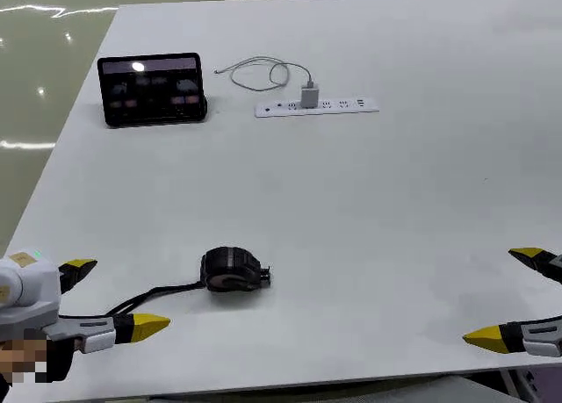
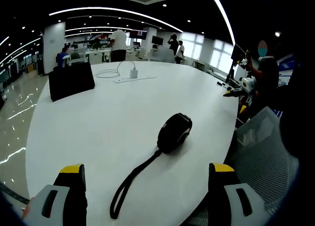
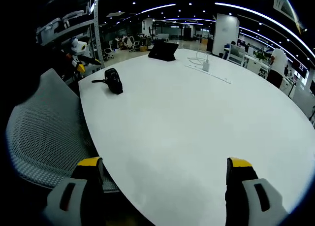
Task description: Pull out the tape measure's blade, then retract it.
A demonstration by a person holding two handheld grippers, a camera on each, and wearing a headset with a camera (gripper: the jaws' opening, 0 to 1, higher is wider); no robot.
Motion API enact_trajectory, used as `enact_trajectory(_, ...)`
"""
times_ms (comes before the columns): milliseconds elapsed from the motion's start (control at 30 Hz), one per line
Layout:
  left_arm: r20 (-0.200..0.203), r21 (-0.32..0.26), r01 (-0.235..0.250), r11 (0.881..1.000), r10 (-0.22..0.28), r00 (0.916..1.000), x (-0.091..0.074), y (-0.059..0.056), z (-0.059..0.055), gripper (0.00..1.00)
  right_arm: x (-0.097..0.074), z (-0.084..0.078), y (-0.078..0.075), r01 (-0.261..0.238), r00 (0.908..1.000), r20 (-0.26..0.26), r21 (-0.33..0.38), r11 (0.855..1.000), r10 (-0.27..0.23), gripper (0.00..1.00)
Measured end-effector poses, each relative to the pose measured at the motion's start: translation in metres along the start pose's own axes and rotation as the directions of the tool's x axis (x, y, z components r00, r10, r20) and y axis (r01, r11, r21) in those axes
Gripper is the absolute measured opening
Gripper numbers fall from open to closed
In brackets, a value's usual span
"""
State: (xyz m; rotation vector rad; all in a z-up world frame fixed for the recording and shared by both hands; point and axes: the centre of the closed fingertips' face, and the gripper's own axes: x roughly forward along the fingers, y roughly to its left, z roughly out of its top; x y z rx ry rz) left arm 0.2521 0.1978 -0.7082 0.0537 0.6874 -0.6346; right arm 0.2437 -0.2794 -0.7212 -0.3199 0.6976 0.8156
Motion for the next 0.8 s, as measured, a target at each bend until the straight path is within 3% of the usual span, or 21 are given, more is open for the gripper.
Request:
enact_trajectory(100,-0.003,-0.021,-0.004,1.000,0.004,1.0000,0.000,0.000,0.001,1.00,-0.001,0.002,0.001,0.009,0.9999,0.011,0.004,1.000,-0.009,1.00)
enact_trajectory(800,-0.019,0.009,0.014,1.000,-0.014,0.9997,0.007,-0.004,0.006,1.00,-0.001,-0.009,0.006,0.013,0.9999,-0.010,0.021,1.000,-0.013,1.00)
